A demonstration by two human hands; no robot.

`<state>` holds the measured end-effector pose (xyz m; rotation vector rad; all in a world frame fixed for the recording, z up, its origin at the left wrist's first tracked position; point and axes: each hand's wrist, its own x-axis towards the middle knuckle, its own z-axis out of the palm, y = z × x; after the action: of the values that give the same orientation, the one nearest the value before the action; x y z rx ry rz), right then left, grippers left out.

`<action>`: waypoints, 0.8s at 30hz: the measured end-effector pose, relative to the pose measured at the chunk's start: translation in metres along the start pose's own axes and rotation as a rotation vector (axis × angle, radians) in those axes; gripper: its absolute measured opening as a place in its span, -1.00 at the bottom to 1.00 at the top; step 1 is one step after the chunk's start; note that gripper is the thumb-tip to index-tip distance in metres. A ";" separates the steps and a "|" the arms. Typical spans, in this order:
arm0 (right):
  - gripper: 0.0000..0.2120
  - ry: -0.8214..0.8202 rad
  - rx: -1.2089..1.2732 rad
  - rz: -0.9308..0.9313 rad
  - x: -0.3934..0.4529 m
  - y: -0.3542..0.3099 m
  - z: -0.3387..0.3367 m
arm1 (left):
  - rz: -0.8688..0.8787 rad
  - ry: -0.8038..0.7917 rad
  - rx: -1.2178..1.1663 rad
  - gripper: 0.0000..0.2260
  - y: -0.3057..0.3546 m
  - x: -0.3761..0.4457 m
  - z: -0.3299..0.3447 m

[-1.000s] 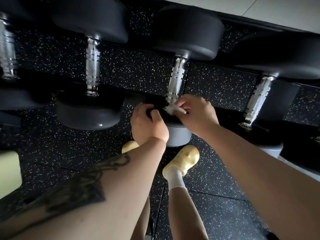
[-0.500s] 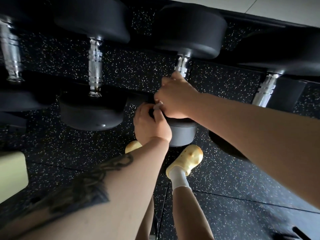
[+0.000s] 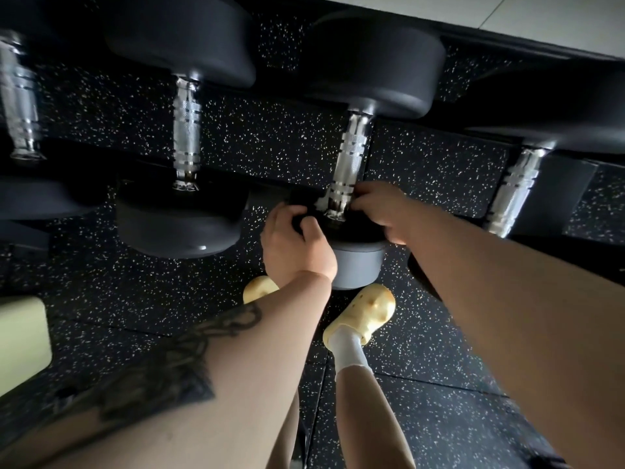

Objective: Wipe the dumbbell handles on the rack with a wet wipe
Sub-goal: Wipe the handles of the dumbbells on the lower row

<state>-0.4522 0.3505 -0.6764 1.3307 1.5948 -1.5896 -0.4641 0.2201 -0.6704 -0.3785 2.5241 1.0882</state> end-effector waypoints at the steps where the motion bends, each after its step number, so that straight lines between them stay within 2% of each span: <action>1: -0.70 -0.060 -0.034 -0.022 -0.006 0.000 -0.005 | 0.003 -0.001 -0.003 -0.62 0.000 0.001 0.000; 2: -0.71 -0.090 -0.104 -0.053 -0.012 0.001 -0.012 | 0.005 -0.001 -0.007 -0.62 -0.001 0.001 0.001; 5: -0.73 -0.044 -0.330 -0.125 -0.030 -0.003 -0.029 | 0.016 0.001 -0.005 -0.62 -0.002 0.000 0.001; 7: -0.84 0.057 -0.303 -0.171 -0.043 -0.010 -0.032 | 0.029 -0.002 0.001 -0.62 -0.001 0.000 0.001; 9: -0.93 0.413 -0.094 -0.271 -0.045 -0.018 -0.031 | 0.020 -0.001 0.004 -0.62 -0.001 0.001 0.001; 11: -0.90 0.782 0.032 -0.399 -0.040 -0.031 -0.023 | 0.017 -0.002 0.005 -0.62 -0.001 0.001 0.001; 13: -0.89 0.932 0.042 -0.464 -0.032 -0.043 -0.005 | 0.023 0.002 0.000 -0.62 -0.001 0.000 0.000; 16: -0.89 0.926 0.067 -0.494 -0.024 -0.042 0.023 | 0.034 -0.003 -0.009 -0.61 -0.001 0.001 0.001; 19: -0.83 0.791 -0.284 -0.691 -0.029 -0.023 0.036 | 0.041 -0.004 0.003 -0.61 -0.002 0.002 0.001; 20: -0.81 0.754 -0.323 -0.740 -0.029 -0.018 0.035 | 0.049 -0.005 -0.002 -0.61 -0.003 0.002 0.001; 21: -0.80 0.763 -0.318 -0.758 -0.029 -0.017 0.031 | 0.050 -0.005 -0.006 -0.61 -0.004 0.002 0.001; 24: -0.79 0.923 -0.266 -0.755 -0.019 -0.031 0.019 | 0.035 0.008 -0.018 -0.62 -0.003 0.001 0.001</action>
<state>-0.4777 0.3329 -0.6494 1.4901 3.0207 -1.0277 -0.4632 0.2193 -0.6734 -0.3459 2.5383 1.1251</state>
